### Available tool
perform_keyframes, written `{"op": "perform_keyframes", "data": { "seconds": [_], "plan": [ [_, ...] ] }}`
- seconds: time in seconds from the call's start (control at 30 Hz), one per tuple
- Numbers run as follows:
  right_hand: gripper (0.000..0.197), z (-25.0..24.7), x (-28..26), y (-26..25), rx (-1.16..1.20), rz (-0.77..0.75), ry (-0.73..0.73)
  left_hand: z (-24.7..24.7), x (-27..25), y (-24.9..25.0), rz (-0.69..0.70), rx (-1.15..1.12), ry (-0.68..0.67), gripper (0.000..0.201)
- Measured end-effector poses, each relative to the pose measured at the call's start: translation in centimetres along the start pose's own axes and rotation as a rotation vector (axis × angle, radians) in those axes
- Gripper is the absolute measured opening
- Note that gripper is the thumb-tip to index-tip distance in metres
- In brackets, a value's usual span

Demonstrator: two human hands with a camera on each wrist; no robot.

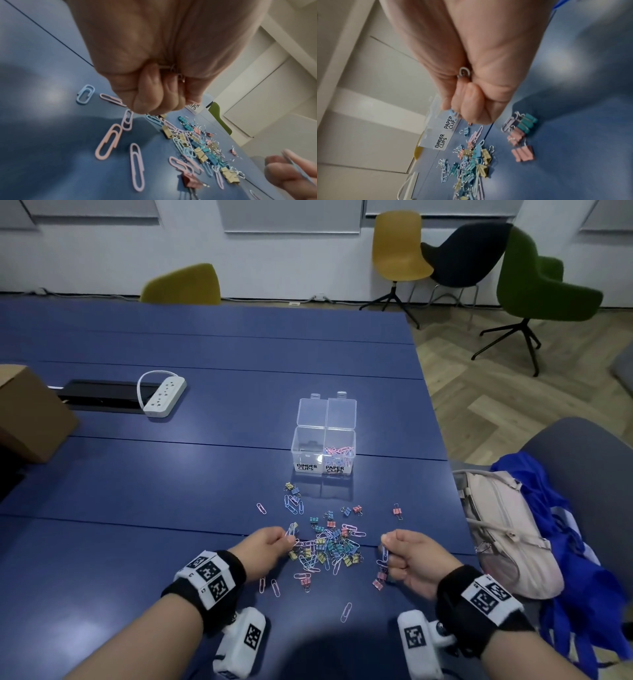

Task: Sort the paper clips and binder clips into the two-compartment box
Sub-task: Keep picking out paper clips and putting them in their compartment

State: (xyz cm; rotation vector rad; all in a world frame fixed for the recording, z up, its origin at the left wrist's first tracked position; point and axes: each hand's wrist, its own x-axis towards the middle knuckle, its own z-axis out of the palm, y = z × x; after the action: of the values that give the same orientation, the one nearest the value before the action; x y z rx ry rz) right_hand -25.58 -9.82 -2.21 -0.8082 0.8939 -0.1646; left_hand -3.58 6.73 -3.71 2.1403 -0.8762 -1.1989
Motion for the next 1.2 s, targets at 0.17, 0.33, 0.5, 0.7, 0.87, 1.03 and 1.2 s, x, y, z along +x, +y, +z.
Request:
{"op": "perform_keyframes", "data": {
  "seconds": [0.17,0.33,0.5,0.7,0.87,1.03,1.2],
  "plan": [
    [0.009,0.2,0.7,0.5,0.163,0.029,-0.057,0.0,-0.2,0.7,-0.130,-0.191,-0.021,0.036],
    [0.021,1.0,0.9,0.6,0.185,0.087,-0.041,-0.7,-1.0,1.4,-0.118,-0.235,-0.053,0.038],
    [0.037,2.9,0.7,0.5,0.151,0.179,-0.073,-1.5,-1.7,0.9,-0.171,-0.626,-0.084,0.032],
    [0.025,7.2,1.6,1.1,-0.523,0.032,-0.019,-2.3,-2.0,-0.8,-0.123,-1.030,-0.067,0.017],
    [0.030,10.7,3.1,1.7,-1.314,-0.104,-0.040,-2.8,-1.6,-1.8,-0.088,-1.173,-0.068,0.015],
    [0.028,11.8,4.2,2.4,-1.570,-0.199,0.027,-3.4,-1.5,-2.4,-0.147,-1.081,-0.103,0.026],
    [0.007,11.1,3.8,2.7,-1.709,-0.276,-0.019,-3.0,-1.6,-3.3,-0.173,-0.902,-0.053,0.036]
  ]
}}
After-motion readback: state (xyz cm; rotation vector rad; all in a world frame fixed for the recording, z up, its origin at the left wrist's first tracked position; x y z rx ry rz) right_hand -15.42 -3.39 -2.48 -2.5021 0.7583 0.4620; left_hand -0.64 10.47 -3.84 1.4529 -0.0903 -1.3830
